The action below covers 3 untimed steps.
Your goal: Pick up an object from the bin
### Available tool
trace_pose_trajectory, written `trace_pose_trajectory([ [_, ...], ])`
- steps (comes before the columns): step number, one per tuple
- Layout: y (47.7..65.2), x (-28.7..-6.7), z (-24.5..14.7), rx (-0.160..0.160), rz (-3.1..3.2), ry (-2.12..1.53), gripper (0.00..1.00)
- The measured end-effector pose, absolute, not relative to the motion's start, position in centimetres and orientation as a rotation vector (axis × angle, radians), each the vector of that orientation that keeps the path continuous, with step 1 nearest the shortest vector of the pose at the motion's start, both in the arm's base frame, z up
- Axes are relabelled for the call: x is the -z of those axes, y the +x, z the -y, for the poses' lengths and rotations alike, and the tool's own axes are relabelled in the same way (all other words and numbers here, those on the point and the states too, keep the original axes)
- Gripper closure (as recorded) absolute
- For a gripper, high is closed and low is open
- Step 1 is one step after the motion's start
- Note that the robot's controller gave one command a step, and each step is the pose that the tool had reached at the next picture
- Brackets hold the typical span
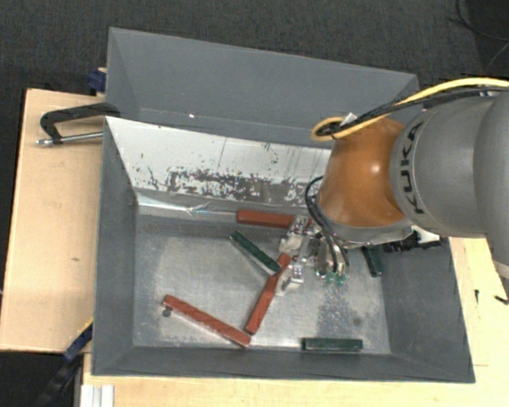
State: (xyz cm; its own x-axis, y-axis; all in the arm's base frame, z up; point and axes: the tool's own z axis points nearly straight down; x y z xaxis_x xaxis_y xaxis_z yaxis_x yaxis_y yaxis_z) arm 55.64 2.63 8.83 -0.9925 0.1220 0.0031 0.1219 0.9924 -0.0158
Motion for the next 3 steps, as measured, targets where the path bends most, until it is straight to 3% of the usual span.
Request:
trace_pose_trajectory([
  [1, 55.7, -8.8, -2.9, -0.016, 3.119, -0.347, 1.0],
  [2, 54.2, -12.7, -7.2, -0.002, 3.139, -0.143, 1.0],
  [3, 57.6, -13.0, -10.7, 0.003, 3.136, -0.239, 0.0],
])
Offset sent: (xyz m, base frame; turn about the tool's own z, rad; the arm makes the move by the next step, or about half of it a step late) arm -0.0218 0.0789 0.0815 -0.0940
